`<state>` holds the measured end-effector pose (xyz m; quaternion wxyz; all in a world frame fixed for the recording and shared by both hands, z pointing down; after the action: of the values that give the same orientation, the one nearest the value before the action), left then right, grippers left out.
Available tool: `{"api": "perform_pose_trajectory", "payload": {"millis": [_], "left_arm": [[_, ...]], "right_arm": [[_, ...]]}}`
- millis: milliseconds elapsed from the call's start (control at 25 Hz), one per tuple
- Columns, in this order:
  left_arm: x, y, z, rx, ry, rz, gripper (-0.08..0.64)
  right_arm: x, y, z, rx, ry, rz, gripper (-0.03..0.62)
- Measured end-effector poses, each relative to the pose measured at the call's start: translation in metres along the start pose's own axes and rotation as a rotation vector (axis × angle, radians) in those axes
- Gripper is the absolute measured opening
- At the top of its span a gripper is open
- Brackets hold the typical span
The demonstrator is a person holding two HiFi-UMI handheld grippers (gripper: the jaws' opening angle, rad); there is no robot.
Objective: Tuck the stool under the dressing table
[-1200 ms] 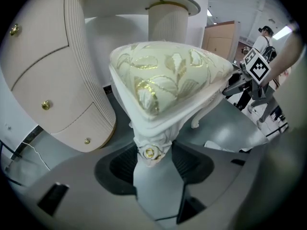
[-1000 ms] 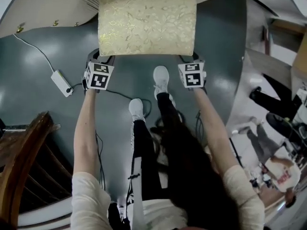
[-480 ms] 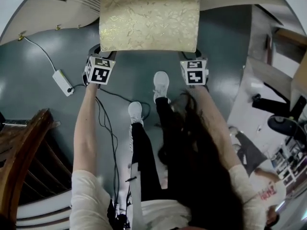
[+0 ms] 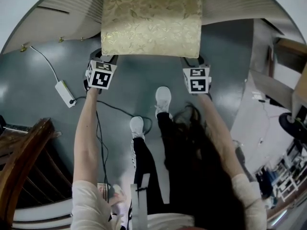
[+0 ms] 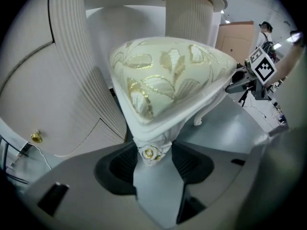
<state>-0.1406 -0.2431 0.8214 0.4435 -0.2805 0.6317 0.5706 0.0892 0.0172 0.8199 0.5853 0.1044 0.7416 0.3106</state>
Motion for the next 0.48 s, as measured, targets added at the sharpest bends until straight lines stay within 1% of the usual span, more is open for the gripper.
{"api": "perform_pose_trajectory", "payload": {"millis": [120, 280, 360, 480], "left_arm": [[0.0051, -0.0042, -0.0085, -0.035, -0.022, -0.003, 0.224], [0.0020, -0.0016, -0.0024, -0.020, -0.012, 0.047, 0.224], [0.0034, -0.0030, -0.0047, -0.009, -0.026, 0.073, 0.219], [0.0068, -0.0031, -0.0058, -0.011, -0.047, 0.083, 0.215]], "right_arm": [[0.0021, -0.0004, -0.0067, -0.014, 0.010, 0.053, 0.242], [0.0053, 0.0063, -0.0048, -0.012, 0.024, 0.071, 0.242], [0.0054, 0.0024, -0.0043, -0.013, 0.032, 0.081, 0.242], [0.0046, 0.0004, -0.0045, -0.010, 0.038, 0.092, 0.242]]}}
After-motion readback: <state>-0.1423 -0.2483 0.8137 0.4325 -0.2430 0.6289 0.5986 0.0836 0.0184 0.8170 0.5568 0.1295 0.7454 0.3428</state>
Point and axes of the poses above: the fingertips, and each gripper's own axes: x backward along the fingers, z to its right, y out of its underside, the point moved 3 cm from there along x, backward along the fingers, and after that the axes turned 5 degrees about x, right-handed, at the moved point
